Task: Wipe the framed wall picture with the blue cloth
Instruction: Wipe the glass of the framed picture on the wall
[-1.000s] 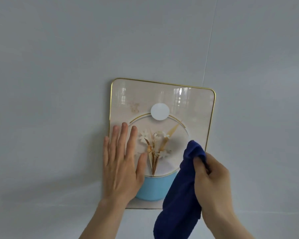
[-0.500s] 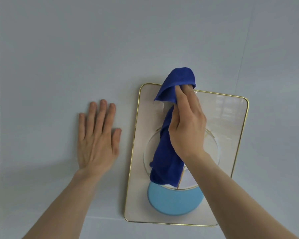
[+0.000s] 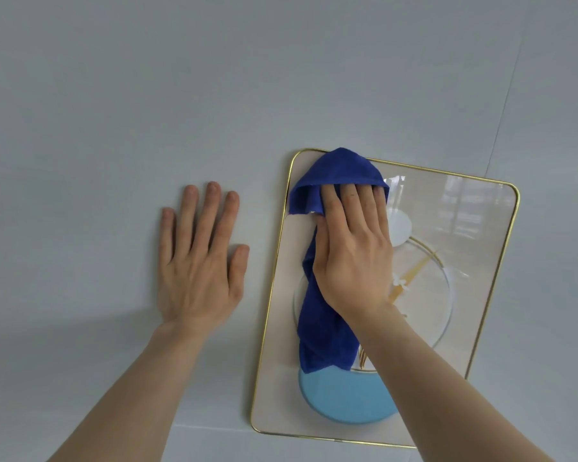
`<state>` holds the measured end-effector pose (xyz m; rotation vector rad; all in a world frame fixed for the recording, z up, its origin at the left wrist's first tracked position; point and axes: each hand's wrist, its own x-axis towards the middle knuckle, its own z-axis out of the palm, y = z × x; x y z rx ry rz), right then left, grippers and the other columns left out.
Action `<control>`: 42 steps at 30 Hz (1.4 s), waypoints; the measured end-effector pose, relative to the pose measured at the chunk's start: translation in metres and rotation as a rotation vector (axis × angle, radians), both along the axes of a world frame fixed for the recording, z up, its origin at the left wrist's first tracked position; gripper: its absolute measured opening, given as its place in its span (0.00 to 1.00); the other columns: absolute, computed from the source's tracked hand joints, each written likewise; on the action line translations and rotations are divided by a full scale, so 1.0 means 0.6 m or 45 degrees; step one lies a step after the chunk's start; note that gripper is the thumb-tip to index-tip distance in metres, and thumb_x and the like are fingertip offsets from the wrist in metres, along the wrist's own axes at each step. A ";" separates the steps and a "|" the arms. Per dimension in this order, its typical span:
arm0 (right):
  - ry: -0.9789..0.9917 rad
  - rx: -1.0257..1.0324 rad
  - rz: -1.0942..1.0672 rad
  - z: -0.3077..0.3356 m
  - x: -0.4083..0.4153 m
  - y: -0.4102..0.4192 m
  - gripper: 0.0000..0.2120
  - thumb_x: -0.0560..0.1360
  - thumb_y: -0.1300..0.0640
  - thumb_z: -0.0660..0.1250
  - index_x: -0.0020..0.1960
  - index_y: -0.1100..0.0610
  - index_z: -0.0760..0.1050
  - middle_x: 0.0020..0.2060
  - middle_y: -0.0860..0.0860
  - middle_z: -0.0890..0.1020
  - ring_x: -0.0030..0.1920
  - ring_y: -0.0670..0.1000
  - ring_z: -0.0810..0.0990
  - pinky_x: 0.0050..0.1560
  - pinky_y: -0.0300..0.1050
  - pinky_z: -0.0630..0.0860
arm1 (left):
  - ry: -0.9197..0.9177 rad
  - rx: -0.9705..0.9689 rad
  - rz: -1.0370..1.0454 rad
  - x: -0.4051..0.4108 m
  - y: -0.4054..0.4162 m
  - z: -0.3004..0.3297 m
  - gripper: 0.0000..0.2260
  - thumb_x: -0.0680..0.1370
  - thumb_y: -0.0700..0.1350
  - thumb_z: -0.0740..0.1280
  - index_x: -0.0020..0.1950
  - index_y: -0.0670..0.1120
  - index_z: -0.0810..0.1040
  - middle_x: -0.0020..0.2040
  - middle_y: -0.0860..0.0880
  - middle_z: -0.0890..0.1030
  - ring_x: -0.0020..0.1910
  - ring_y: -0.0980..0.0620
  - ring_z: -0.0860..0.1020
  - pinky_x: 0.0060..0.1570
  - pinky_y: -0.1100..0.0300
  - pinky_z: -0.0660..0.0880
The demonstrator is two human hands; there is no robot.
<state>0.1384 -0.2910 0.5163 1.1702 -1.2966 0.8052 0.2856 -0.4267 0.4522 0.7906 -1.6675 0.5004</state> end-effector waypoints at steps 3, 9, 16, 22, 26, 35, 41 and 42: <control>0.006 0.025 0.023 -0.016 0.000 0.001 0.21 0.78 0.67 0.62 0.71 0.65 0.74 0.67 0.62 0.78 0.70 0.65 0.73 0.76 0.63 0.63 | -0.006 0.003 0.004 0.001 0.000 0.000 0.29 0.83 0.55 0.51 0.84 0.50 0.50 0.85 0.48 0.51 0.84 0.44 0.49 0.81 0.41 0.49; 0.059 0.140 0.077 -0.083 -0.007 0.007 0.26 0.75 0.71 0.60 0.72 0.64 0.73 0.70 0.61 0.77 0.74 0.63 0.71 0.75 0.63 0.65 | -0.007 0.000 0.007 0.001 -0.002 0.001 0.30 0.83 0.55 0.51 0.84 0.50 0.49 0.85 0.48 0.50 0.84 0.44 0.48 0.81 0.41 0.49; 0.138 0.262 0.166 -0.126 -0.025 0.017 0.20 0.78 0.69 0.59 0.69 0.63 0.77 0.68 0.58 0.80 0.74 0.61 0.71 0.78 0.58 0.63 | 0.015 -0.004 -0.024 0.001 -0.002 -0.001 0.30 0.83 0.54 0.53 0.84 0.50 0.50 0.85 0.48 0.50 0.84 0.44 0.49 0.81 0.40 0.49; 0.176 0.393 0.173 -0.207 -0.045 0.027 0.21 0.83 0.65 0.51 0.69 0.60 0.78 0.68 0.55 0.80 0.74 0.59 0.72 0.77 0.58 0.66 | 0.007 -0.013 0.003 0.002 -0.002 -0.002 0.29 0.83 0.54 0.52 0.84 0.50 0.50 0.85 0.47 0.51 0.84 0.44 0.49 0.81 0.41 0.49; 0.258 0.440 0.196 -0.216 -0.052 0.030 0.19 0.84 0.65 0.54 0.68 0.61 0.79 0.67 0.55 0.81 0.72 0.58 0.74 0.78 0.56 0.65 | 0.012 -0.006 0.001 0.001 0.000 -0.001 0.29 0.83 0.54 0.51 0.84 0.50 0.49 0.85 0.47 0.51 0.84 0.44 0.49 0.82 0.41 0.49; 0.327 0.625 0.251 -0.323 -0.057 0.048 0.18 0.86 0.60 0.52 0.69 0.61 0.77 0.65 0.55 0.82 0.72 0.56 0.71 0.82 0.52 0.55 | 0.011 -0.018 0.029 0.000 0.000 -0.002 0.28 0.84 0.56 0.47 0.84 0.50 0.49 0.85 0.47 0.51 0.84 0.44 0.49 0.82 0.41 0.48; 0.415 0.746 0.264 -0.387 -0.059 0.073 0.13 0.84 0.60 0.61 0.64 0.59 0.80 0.63 0.53 0.84 0.70 0.55 0.77 0.79 0.52 0.62 | 0.001 0.000 0.016 0.001 0.003 -0.003 0.29 0.84 0.56 0.48 0.84 0.50 0.48 0.85 0.47 0.51 0.84 0.43 0.49 0.81 0.41 0.49; 0.405 0.765 0.268 -0.400 -0.059 0.078 0.13 0.83 0.61 0.63 0.64 0.59 0.81 0.63 0.53 0.84 0.70 0.55 0.78 0.78 0.52 0.64 | 0.000 0.001 0.015 0.001 0.003 -0.003 0.29 0.84 0.56 0.48 0.84 0.50 0.48 0.85 0.47 0.51 0.84 0.43 0.49 0.81 0.41 0.49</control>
